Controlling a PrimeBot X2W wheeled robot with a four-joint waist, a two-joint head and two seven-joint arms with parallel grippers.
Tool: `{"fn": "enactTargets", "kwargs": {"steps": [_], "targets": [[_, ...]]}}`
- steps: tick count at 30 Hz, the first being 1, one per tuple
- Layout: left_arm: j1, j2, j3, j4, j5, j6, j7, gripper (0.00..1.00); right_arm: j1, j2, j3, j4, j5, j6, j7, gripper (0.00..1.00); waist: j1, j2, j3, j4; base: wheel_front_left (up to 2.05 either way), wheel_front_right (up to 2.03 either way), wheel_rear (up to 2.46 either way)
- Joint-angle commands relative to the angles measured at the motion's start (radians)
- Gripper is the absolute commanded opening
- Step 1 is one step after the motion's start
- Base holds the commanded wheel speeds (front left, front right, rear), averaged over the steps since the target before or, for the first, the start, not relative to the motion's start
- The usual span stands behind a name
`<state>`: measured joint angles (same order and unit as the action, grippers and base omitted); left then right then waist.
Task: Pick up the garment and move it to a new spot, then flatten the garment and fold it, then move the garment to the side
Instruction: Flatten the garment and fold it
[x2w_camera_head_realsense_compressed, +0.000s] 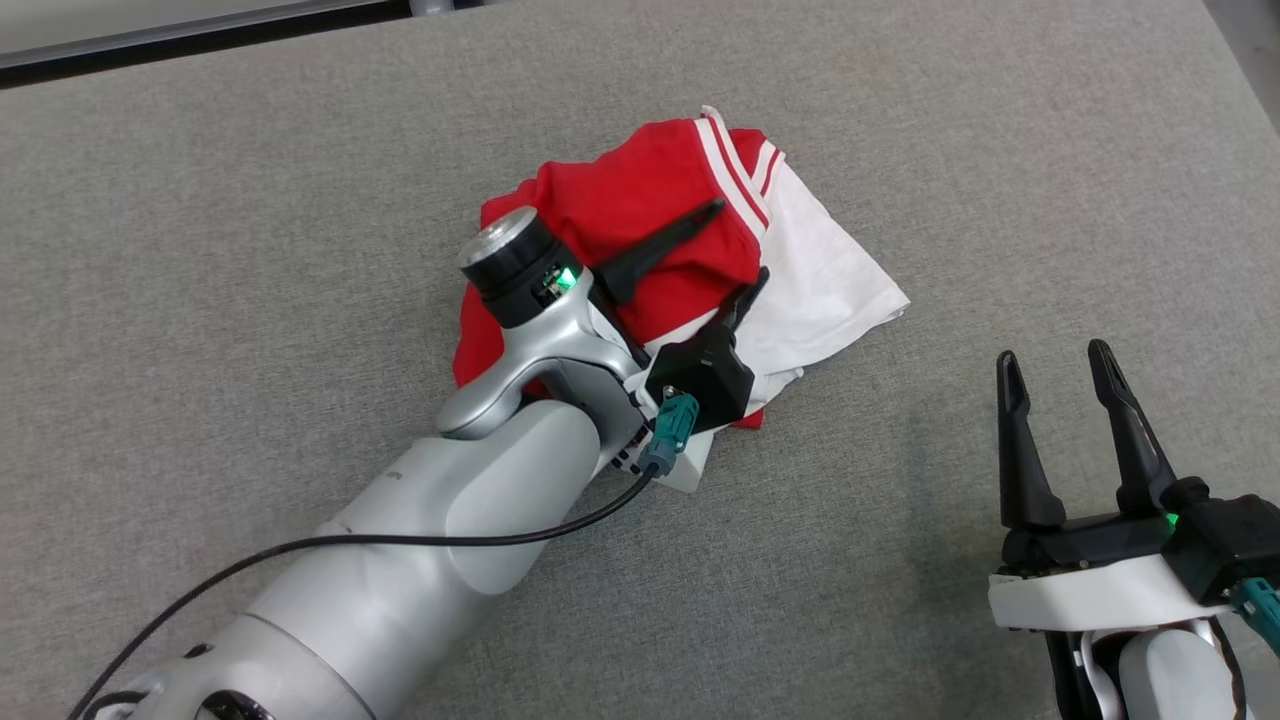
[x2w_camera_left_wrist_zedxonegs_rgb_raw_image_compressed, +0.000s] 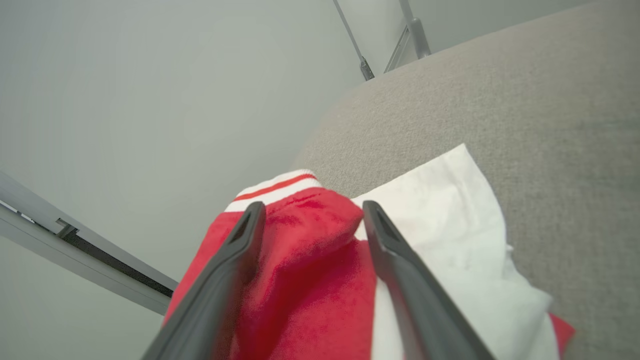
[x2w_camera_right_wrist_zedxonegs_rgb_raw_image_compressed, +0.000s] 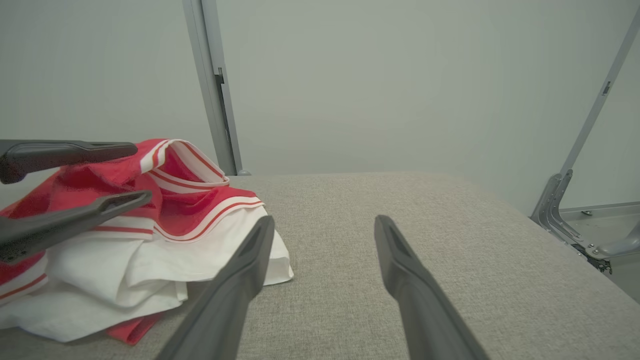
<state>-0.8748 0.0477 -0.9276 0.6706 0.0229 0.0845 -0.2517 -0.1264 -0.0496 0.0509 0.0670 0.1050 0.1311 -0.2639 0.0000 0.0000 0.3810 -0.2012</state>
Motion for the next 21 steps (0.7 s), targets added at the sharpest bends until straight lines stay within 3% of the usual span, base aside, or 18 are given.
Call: {"fn": "enactTargets", "kwargs": {"steps": [1,4,5,8,14,17,21], "targets": [[-0.022,0.005,-0.006,0.015,0.015,0.015,-0.005,1.00,-0.009,-0.002,0.001,-0.003,0.004,-0.001,-0.001,1.00,0.0000,0.0000,0.013,-0.012,0.00,0.00,0.00],[-0.066,0.005,-0.031,0.077,0.051,0.065,-0.007,1.00,-0.017,-0.002,-0.001,-0.005,0.009,-0.001,-0.001,1.00,0.0000,0.0000,0.019,-0.018,0.00,0.00,0.00],[-0.083,0.005,-0.029,0.090,0.039,0.081,-0.011,0.00,-0.016,-0.002,-0.005,-0.007,0.010,-0.001,-0.001,1.00,0.0000,0.0000,0.018,-0.020,0.00,0.00,0.00],[-0.077,0.004,-0.001,0.060,-0.032,0.070,-0.014,0.00,-0.008,-0.002,-0.011,-0.001,0.009,-0.001,-0.001,1.00,0.0000,0.0000,0.005,-0.016,0.00,0.00,0.00],[-0.032,0.005,0.103,-0.143,-0.379,-0.089,-0.014,0.00,-0.004,-0.002,0.017,0.013,0.025,-0.001,-0.001,1.00,0.0000,0.0000,-0.049,-0.021,0.00,0.00,0.00],[-0.075,0.003,0.106,-0.204,-0.526,-0.140,-0.014,0.00,0.008,-0.002,0.040,0.021,0.035,-0.001,-0.001,1.00,0.0000,0.0000,-0.090,-0.037,0.00,0.00,0.00],[-0.163,0.003,0.103,-0.266,-0.777,-0.139,-0.014,0.00,0.028,-0.002,0.066,0.034,0.042,-0.001,-0.001,1.00,0.0000,0.0000,-0.141,-0.069,0.00,0.00,0.00]]}}
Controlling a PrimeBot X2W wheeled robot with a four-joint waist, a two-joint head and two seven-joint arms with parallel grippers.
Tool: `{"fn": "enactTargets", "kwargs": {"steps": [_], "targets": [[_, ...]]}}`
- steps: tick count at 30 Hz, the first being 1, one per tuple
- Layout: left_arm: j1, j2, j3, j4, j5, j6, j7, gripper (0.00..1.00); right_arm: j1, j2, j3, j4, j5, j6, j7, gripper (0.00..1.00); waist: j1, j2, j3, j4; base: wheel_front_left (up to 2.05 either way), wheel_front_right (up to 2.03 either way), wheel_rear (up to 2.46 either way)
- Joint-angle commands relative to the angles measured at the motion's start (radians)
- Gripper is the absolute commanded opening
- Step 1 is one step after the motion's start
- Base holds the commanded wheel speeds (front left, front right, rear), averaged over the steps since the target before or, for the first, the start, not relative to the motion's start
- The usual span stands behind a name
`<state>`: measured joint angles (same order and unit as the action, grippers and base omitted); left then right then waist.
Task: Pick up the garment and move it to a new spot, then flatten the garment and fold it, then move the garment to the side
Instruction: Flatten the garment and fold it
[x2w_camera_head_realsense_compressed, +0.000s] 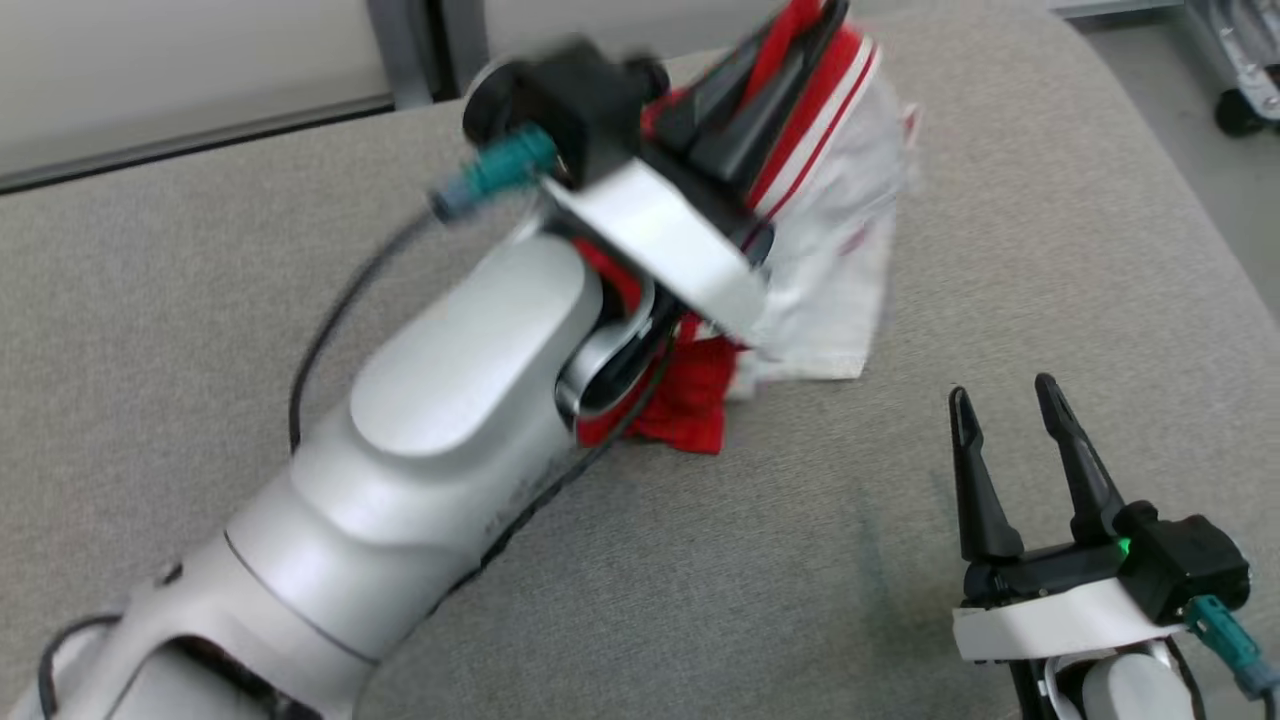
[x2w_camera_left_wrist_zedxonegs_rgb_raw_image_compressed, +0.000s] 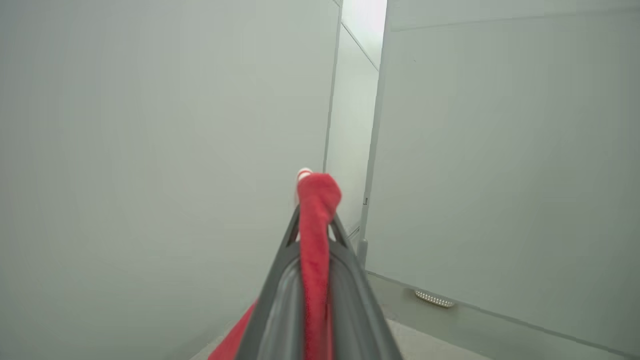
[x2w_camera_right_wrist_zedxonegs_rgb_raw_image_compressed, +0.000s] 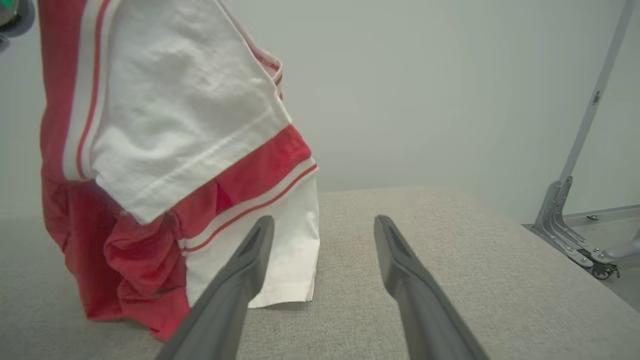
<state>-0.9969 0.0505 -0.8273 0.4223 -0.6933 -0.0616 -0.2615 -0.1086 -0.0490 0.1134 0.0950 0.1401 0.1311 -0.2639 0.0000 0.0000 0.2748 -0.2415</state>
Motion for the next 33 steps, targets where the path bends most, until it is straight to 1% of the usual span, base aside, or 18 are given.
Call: {"fn": "enactTargets", "kwargs": {"steps": [1,3,6,8,11,13,16,17,19,22,24,26,30,32,33], "targets": [[-0.078,0.001,0.000,-0.034,-0.109,0.019,-0.004,0.00,0.017,-0.002,0.010,0.009,0.007,-0.001,-0.001,1.00,0.0000,0.0000,-0.049,-0.037,0.00,0.00,0.00],[-0.162,0.001,0.031,-0.083,-0.192,0.056,-0.004,0.00,0.029,-0.003,0.010,0.013,0.007,-0.001,-0.001,1.00,0.0000,0.0000,-0.066,-0.048,0.00,0.00,0.00],[-0.218,0.004,0.134,-0.137,-0.265,0.114,-0.002,0.00,0.040,-0.002,-0.001,0.008,0.005,-0.001,-0.001,1.00,0.0000,0.0000,-0.083,-0.047,0.00,0.00,0.00],[-0.219,0.005,0.218,-0.152,-0.227,0.136,-0.002,0.00,0.041,-0.002,-0.010,-0.009,0.020,-0.001,-0.001,1.00,0.0000,0.0000,-0.088,-0.031,0.00,0.00,0.00],[-0.095,0.008,0.377,-0.137,-0.136,0.152,-0.002,0.00,0.059,-0.003,-0.032,-0.019,0.006,-0.001,-0.001,1.00,0.0000,0.0000,-0.098,0.006,0.00,0.00,0.00],[0.021,0.005,0.481,-0.122,-0.098,0.137,-0.003,0.00,0.068,-0.002,-0.040,-0.017,-0.002,0.000,-0.001,1.00,0.0000,0.0000,-0.102,0.038,0.00,0.00,0.00],[0.208,0.005,0.622,-0.103,-0.040,0.102,-0.003,0.00,0.071,-0.003,-0.038,-0.017,-0.013,-0.001,-0.001,1.00,0.0000,0.0000,-0.101,0.075,0.00,0.00,0.00],[0.208,0.005,0.622,-0.103,-0.040,0.102,-0.003,0.00,0.071,-0.003,-0.038,-0.017,-0.013,-0.001,-0.001,1.00,0.0000,0.0000,-0.101,0.075,0.00,0.00,0.00],[0.333,0.004,0.697,-0.080,-0.012,0.068,-0.003,0.00,0.074,-0.003,-0.036,-0.018,-0.019,-0.001,-0.001,1.00,0.0000,0.0000,-0.100,0.093,0.00,0.00,0.00],[0.464,0.005,0.801,-0.058,0.019,0.023,-0.003,0.00,0.070,-0.003,-0.039,-0.018,-0.029,-0.001,-0.001,1.00,0.0000,0.0000,-0.095,0.116,0.00,0.00,0.00],[0.525,0.003,0.865,-0.054,0.028,-0.001,-0.003,0.00,0.066,-0.003,-0.039,-0.017,-0.036,-0.001,-0.001,1.00,0.0000,0.0000,-0.092,0.127,0.00,0.00,0.00],[0.573,0.000,0.914,-0.043,0.043,-0.015,-0.003,0.00,0.060,-0.003,-0.035,-0.014,-0.039,-0.001,-0.001,1.00,0.0000,0.0000,-0.089,0.134,0.00,0.00,0.00],[0.604,0.003,1.006,-0.018,0.064,-0.026,-0.003,0.00,0.053,-0.002,-0.005,-0.005,-0.034,-0.001,-0.001,1.00,0.0000,0.0000,-0.078,0.144,0.00,0.00,0.00],[0.601,0.002,1.040,0.001,0.083,-0.024,-0.003,0.00,0.050,-0.003,0.019,0.001,-0.025,-0.001,-0.001,1.00,0.0000,0.0000,-0.069,0.147,0.00,0.00,0.00],[0.597,0.003,1.054,0.007,0.097,-0.023,-0.003,0.37,0.048,-0.003,0.033,0.005,-0.021,-0.001,-0.001,1.00,0.0000,0.0000,-0.065,0.149,0.00,0.00,0.00]]}}
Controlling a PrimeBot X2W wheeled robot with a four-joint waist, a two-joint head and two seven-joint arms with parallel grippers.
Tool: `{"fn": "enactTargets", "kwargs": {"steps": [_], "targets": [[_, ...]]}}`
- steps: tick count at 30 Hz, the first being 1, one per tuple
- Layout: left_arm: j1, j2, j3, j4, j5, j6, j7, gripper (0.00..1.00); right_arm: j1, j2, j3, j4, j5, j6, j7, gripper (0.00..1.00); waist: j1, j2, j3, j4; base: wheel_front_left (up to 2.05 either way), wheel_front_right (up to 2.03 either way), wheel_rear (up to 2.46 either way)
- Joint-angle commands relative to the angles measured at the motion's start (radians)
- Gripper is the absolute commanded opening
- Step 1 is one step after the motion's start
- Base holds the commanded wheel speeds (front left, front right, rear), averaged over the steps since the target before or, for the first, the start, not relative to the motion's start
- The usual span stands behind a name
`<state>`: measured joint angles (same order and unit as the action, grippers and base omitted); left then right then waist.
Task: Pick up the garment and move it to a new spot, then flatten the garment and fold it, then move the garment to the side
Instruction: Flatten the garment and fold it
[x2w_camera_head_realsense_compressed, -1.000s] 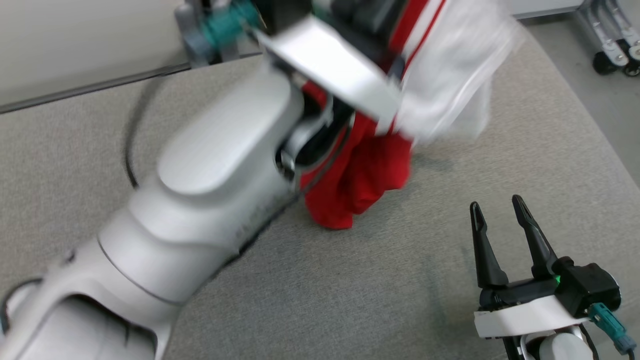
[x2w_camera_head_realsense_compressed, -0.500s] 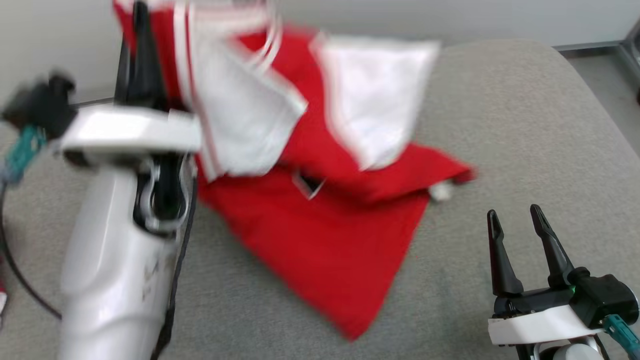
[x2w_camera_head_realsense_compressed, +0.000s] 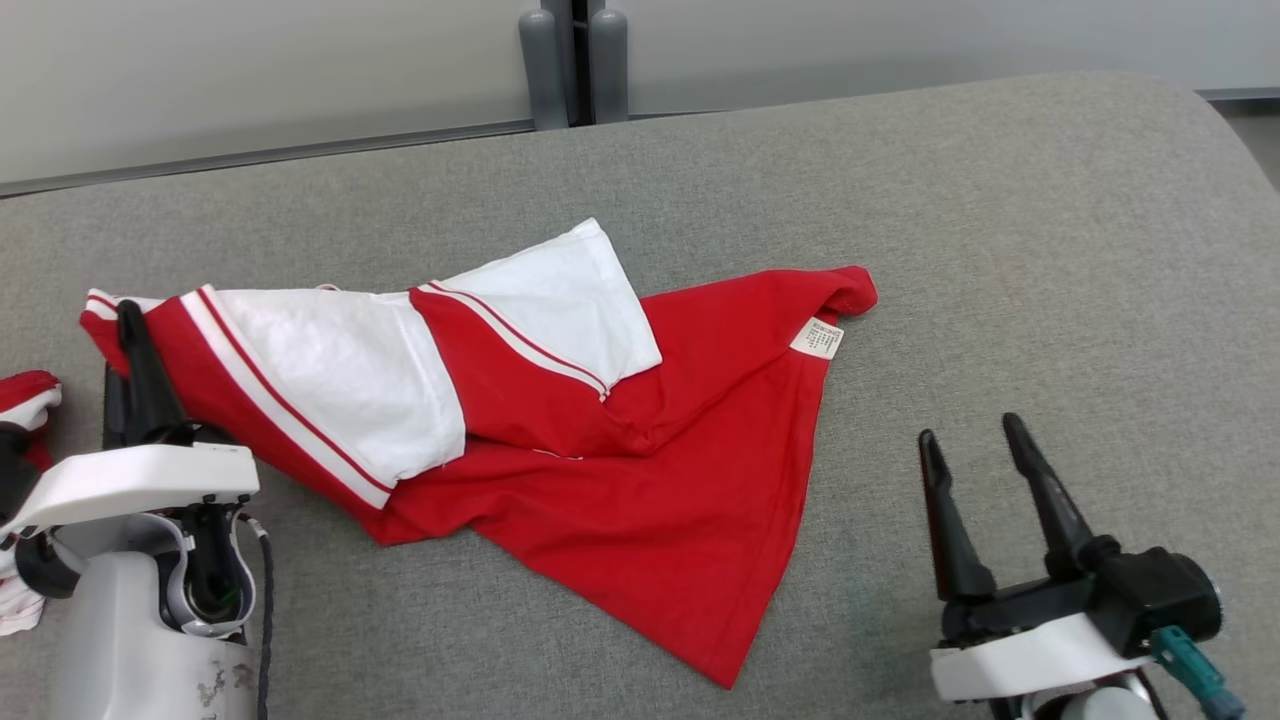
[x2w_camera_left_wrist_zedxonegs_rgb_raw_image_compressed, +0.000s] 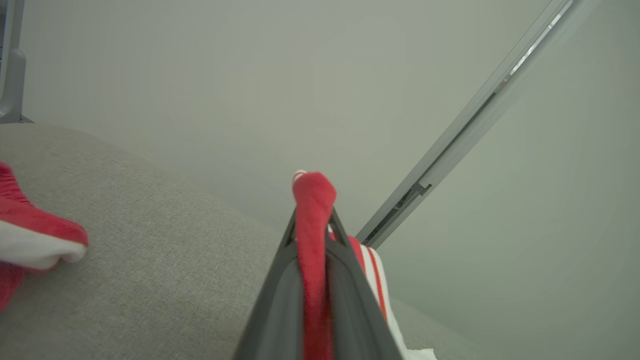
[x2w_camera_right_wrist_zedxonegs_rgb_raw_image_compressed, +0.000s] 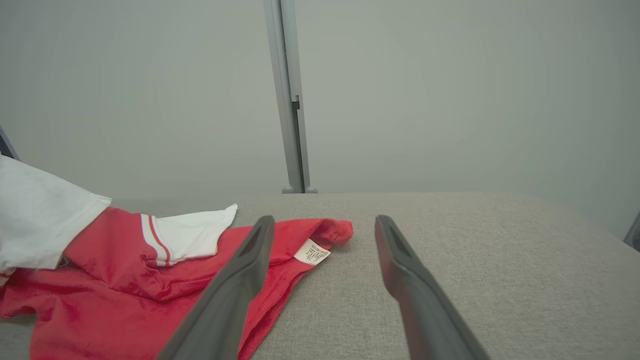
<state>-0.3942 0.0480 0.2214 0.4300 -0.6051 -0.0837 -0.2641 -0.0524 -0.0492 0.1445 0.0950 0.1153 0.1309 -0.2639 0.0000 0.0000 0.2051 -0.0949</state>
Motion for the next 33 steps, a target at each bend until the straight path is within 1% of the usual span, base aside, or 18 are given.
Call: {"fn": "enactTargets", "kwargs": {"steps": [1,4,6,8,11,13,16,20,21,22,23,27,28,30,33], "targets": [[-0.012,0.005,0.019,0.005,0.024,0.002,0.000,1.00,-0.011,-0.002,0.019,0.006,0.011,0.000,-0.001,1.00,0.0000,0.0000,0.008,0.004,0.00,0.00,0.00],[-0.019,0.004,0.047,-0.014,0.086,0.001,0.000,1.00,-0.012,-0.002,0.082,0.009,0.030,0.000,-0.001,1.00,0.0000,0.0000,0.020,0.008,0.00,0.00,0.00],[-0.002,0.005,0.055,-0.054,0.136,0.001,0.000,1.00,-0.015,-0.002,0.128,0.019,0.052,0.000,-0.001,1.00,0.0000,0.0000,0.028,0.010,0.00,0.00,0.00],[0.032,0.005,0.056,-0.110,0.186,0.007,0.000,1.00,-0.016,-0.026,0.173,0.039,0.082,0.000,-0.001,1.00,0.0000,0.0000,0.039,0.014,0.00,0.00,0.00],[0.083,0.005,0.038,-0.228,0.260,0.020,0.000,1.00,-0.024,-0.076,0.215,0.052,0.081,0.000,-0.001,1.00,0.0000,0.0000,0.054,0.021,0.00,0.00,0.00],[0.134,0.003,-0.002,-0.324,0.306,0.027,0.000,1.00,-0.010,-0.109,0.238,0.044,0.081,0.000,-0.001,1.00,0.0000,0.0000,0.062,0.027,0.00,0.00,0.00],[0.215,0.005,-0.080,-0.451,0.375,0.045,0.000,1.00,0.021,-0.174,0.302,0.020,0.106,0.000,-0.001,1.00,0.0000,0.0000,0.073,0.038,0.00,0.00,0.00],[0.289,0.004,-0.183,-0.571,0.468,0.077,0.000,1.00,0.045,-0.258,0.402,0.001,0.162,0.000,-0.001,1.00,0.0000,0.0000,0.088,0.052,0.00,0.00,0.00],[0.303,0.004,-0.207,-0.589,0.494,0.083,0.000,1.00,0.048,-0.277,0.423,0.001,0.176,0.000,-0.001,1.00,0.0000,0.0000,0.092,0.056,0.00,0.00,0.00],[0.303,0.004,-0.207,-0.589,0.494,0.083,0.000,1.00,0.048,-0.277,0.423,0.001,0.176,0.000,-0.001,1.00,0.0000,0.0000,0.092,0.056,0.00,0.00,0.00],[0.321,0.004,-0.250,-0.617,0.530,0.098,0.000,1.00,0.048,-0.308,0.474,0.012,0.212,0.000,-0.001,1.00,0.0000,0.0000,0.100,0.061,0.00,0.00,0.00],[0.329,0.004,-0.316,-0.646,0.579,0.122,0.000,1.00,0.004,-0.369,0.606,0.030,0.293,0.000,-0.001,1.00,0.0000,0.0000,0.124,0.076,0.00,0.00,0.00],[0.329,0.004,-0.316,-0.646,0.579,0.122,0.000,1.00,0.004,-0.369,0.606,0.030,0.293,0.000,-0.001,1.00,0.0000,0.0000,0.124,0.076,0.00,0.00,0.00],[0.320,0.004,-0.336,-0.651,0.596,0.128,0.000,1.00,-0.020,-0.392,0.661,0.032,0.324,0.000,-0.001,1.00,0.0000,0.0000,0.139,0.083,0.00,0.00,0.00],[0.304,0.004,-0.350,-0.653,0.607,0.135,0.000,1.00,-0.059,-0.413,0.703,0.043,0.356,0.000,-0.001,1.00,0.0000,0.0000,0.163,0.092,0.00,0.00,0.00]]}}
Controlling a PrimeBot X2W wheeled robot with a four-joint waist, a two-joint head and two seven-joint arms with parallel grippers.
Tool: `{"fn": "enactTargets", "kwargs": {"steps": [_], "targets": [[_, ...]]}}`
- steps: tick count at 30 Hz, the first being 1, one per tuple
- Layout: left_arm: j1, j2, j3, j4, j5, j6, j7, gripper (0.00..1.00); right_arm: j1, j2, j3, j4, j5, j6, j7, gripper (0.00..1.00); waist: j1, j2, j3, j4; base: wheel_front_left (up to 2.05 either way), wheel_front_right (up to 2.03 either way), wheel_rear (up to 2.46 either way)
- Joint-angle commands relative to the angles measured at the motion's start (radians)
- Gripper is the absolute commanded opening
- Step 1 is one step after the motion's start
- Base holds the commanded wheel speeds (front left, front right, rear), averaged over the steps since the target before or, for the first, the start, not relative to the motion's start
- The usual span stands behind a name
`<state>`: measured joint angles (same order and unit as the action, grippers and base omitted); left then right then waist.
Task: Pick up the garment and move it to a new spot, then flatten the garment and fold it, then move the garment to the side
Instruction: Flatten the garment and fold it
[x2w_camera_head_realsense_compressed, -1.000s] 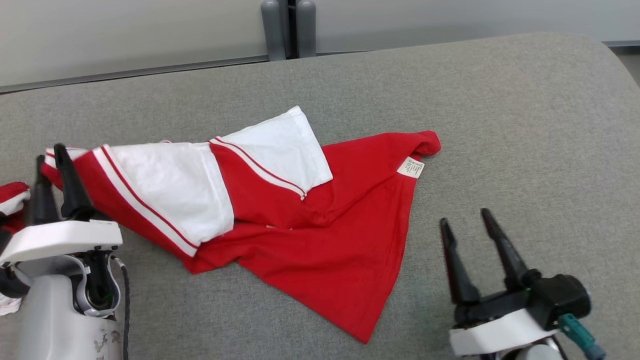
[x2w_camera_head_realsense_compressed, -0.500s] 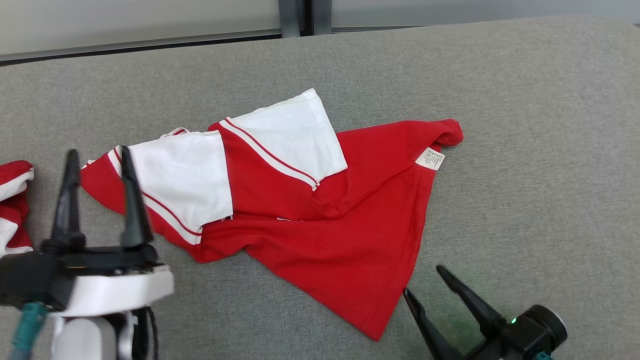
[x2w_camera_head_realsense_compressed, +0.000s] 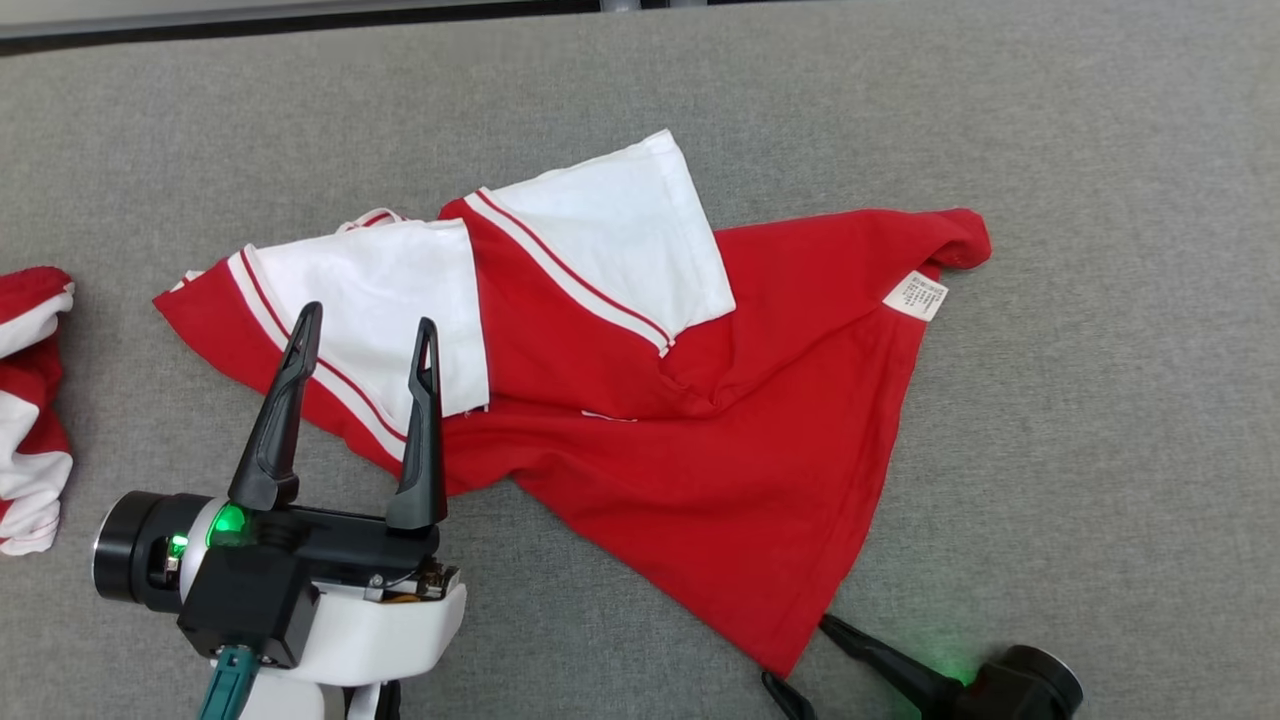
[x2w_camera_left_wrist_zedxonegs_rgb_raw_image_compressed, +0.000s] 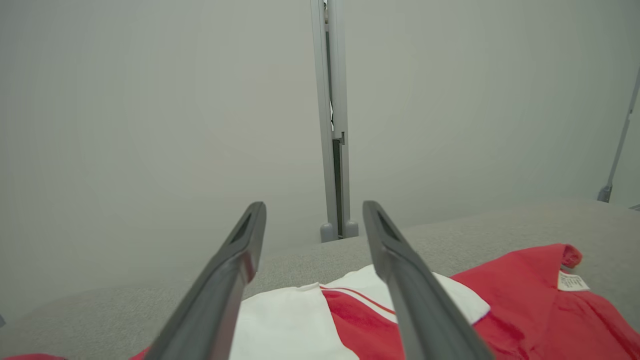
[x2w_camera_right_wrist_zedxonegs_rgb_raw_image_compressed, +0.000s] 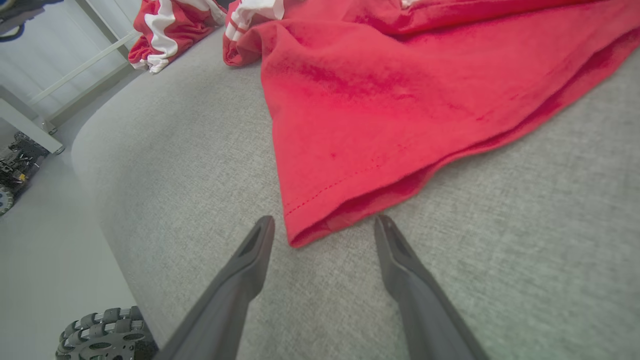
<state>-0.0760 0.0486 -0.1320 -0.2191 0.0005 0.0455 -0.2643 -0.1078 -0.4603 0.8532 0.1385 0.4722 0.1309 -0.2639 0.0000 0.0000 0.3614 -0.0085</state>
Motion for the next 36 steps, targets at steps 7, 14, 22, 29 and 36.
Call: {"fn": "enactTargets", "kwargs": {"steps": [7,14,22,29,36], "targets": [[-0.036,0.008,-0.005,0.006,0.004,0.007,0.000,1.00,-0.082,0.026,0.074,0.075,0.059,0.000,0.007,0.05,0.0000,0.0000,0.036,0.026,0.00,0.00,0.00],[-0.022,0.019,0.010,0.003,-0.002,0.016,0.000,1.00,-0.082,-0.012,-0.084,0.056,0.025,-0.001,0.000,0.00,0.0000,0.0000,0.018,0.006,0.00,0.00,0.00],[-0.030,0.019,0.002,0.005,-0.007,0.003,0.000,1.00,-0.056,-0.098,-0.403,-0.038,-0.065,-0.001,-0.001,0.00,0.0000,0.0000,-0.004,-0.030,0.00,0.00,0.00],[-0.033,0.017,-0.018,0.024,-0.009,-0.009,0.000,1.00,-0.058,-0.120,-0.392,0.082,0.026,-0.001,0.001,0.00,0.0000,0.0000,-0.018,-0.045,0.00,0.00,0.00],[-0.028,0.015,-0.042,0.036,-0.005,-0.016,0.000,1.00,-0.105,-0.149,-0.247,0.133,0.417,-0.001,0.046,0.00,0.0000,0.0000,-0.045,-0.047,0.00,0.00,0.00]]}}
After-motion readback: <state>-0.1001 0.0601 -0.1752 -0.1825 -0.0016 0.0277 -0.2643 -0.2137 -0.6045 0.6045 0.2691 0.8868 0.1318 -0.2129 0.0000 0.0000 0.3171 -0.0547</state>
